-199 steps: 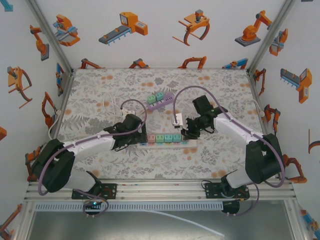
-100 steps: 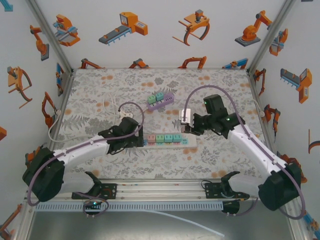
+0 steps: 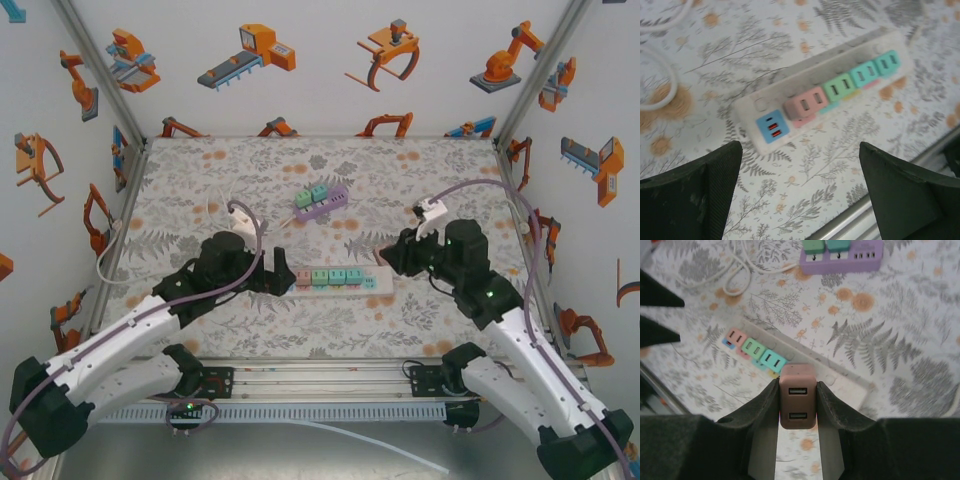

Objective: Pull the plug off the socket

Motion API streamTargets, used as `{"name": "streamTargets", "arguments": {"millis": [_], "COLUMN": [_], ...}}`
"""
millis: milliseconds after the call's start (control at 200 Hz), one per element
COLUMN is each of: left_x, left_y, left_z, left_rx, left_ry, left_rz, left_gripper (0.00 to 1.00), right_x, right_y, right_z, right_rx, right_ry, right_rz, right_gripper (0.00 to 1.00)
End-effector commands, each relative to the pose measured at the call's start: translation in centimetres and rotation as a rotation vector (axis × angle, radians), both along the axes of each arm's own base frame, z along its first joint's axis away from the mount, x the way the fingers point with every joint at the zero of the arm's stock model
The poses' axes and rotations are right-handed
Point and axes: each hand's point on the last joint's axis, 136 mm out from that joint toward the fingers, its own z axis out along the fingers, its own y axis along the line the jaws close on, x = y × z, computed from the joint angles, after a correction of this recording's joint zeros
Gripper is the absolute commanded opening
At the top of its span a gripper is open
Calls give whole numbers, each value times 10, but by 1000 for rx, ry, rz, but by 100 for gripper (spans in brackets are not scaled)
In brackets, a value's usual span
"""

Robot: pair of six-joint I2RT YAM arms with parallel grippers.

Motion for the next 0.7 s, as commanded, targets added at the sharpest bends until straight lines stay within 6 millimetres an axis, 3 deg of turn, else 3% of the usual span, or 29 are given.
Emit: {"name": "streamTargets", "arguments": {"millis": [0,210,381,606,696], "left_x": [-31,-58,-73,-77,-78], "left_y": [-29,-42,-50,-53,-54], "left_z": [25,39,46,44,42], "left_rx": [-80,-105,-146,-146,-142], "left_ry": [-73,-71,-77,-71,-61], "left_rz": [-278,-461,-553,-577,-585], "left_gripper": [91,91,98,97,97], "right_x": [-5,-25,-33,-37,-39], "right_y": [-16,-14,-17,-25,-27], "right_z": [-38,-84,-131,-173,-181], "right_rx": [199,321,358,353,331], "right_ry": [321,551,675,703,702], "right_rz": [-238,-298,-371,-429,-427], "right_gripper": [13,13,13,14,14]}}
